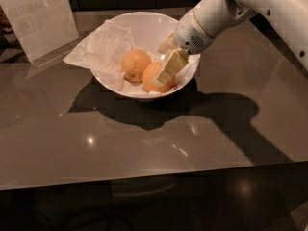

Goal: Pick orange from white bowl

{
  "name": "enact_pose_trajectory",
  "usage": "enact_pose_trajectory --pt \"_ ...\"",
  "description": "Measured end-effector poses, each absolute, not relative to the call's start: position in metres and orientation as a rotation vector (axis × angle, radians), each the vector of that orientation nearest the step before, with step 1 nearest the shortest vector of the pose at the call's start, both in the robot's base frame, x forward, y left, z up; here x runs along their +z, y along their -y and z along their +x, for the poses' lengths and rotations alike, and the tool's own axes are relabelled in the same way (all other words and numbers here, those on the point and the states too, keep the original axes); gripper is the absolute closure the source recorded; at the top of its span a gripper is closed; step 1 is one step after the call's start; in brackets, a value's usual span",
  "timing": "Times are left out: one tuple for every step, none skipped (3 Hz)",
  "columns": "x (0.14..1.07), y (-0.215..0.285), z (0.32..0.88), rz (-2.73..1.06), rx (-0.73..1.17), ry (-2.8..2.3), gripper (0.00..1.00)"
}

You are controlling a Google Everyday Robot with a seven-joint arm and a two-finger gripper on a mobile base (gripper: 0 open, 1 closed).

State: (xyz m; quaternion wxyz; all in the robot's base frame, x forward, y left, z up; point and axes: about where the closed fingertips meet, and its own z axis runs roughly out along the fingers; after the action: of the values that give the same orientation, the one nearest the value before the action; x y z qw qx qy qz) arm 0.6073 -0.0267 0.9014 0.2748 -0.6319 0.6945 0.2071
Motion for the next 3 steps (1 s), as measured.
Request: enact_pose_trajectory --pt "0.892 0.022 0.611 -1.688 0.590 -1.881 0.22" --pt "0.879 0.021 0.614 -1.671 0.623 -1.913 0.23" --pt "0.863 0.021 0.619 -1.655 0.663 -1.955 0.23"
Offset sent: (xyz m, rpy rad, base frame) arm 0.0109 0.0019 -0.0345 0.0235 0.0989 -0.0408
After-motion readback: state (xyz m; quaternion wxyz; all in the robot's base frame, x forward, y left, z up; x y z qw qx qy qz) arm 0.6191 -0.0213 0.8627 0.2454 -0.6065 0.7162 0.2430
